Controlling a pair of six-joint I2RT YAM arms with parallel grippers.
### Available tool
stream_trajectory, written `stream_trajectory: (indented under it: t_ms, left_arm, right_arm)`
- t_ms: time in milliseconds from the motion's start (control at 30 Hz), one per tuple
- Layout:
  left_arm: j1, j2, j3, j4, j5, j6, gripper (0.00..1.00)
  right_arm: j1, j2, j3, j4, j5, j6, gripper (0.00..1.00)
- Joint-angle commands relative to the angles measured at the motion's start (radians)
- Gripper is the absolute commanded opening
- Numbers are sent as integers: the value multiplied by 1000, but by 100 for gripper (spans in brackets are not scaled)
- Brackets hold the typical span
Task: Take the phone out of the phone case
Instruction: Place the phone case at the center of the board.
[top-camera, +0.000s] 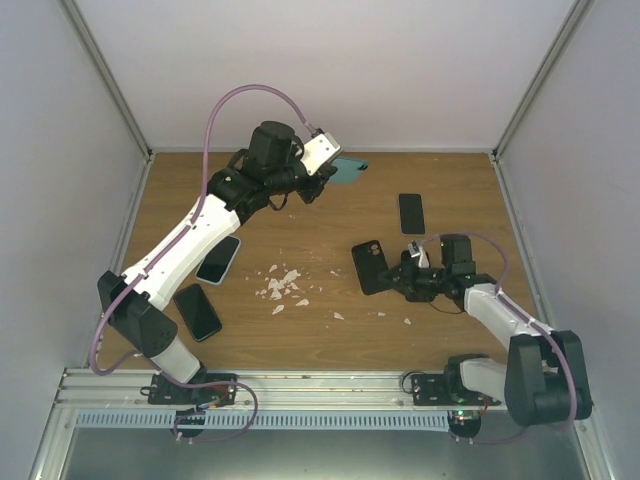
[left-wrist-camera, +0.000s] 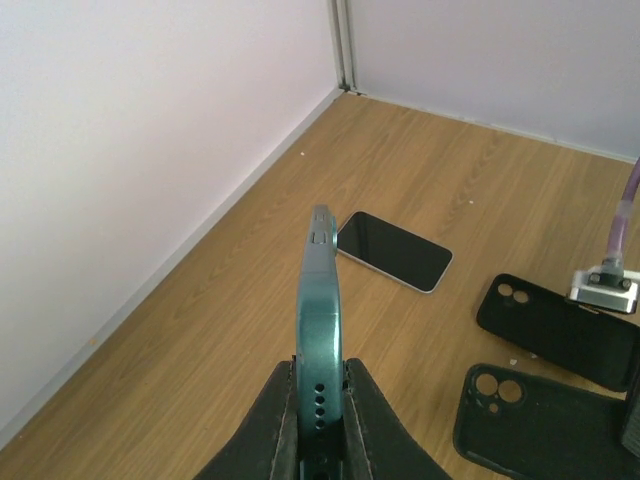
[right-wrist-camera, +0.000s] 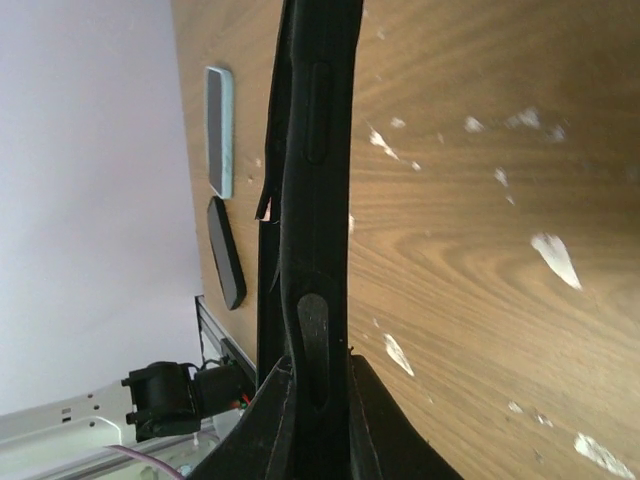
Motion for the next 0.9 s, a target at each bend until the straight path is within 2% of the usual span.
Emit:
stream_trajectory:
  t_ms: [0,267,467,567,700,867]
  left_arm:
    - [0,-18,41,93,19,-12,0]
    - [0,-19,28,106,19,-15,0]
    - [5,-30,12,113,18,-14,0]
    - [7,-30,10,115,20,-15,0]
    - [8,-30,13,116,22,-16,0]
    - [9,-36,9,115,21,-16,0]
  right_arm:
    - [-6,22,-23,-71,16,18,3]
    - [-9,74,-42,-59,29,44,17]
    - [-8,77,-30,-106,62,39,62]
    - [-9,75,1,-168,76,7,66]
    - [-9,71,54,-271,79,-58,80]
    - [-9,44,103,-348,94,-147,86]
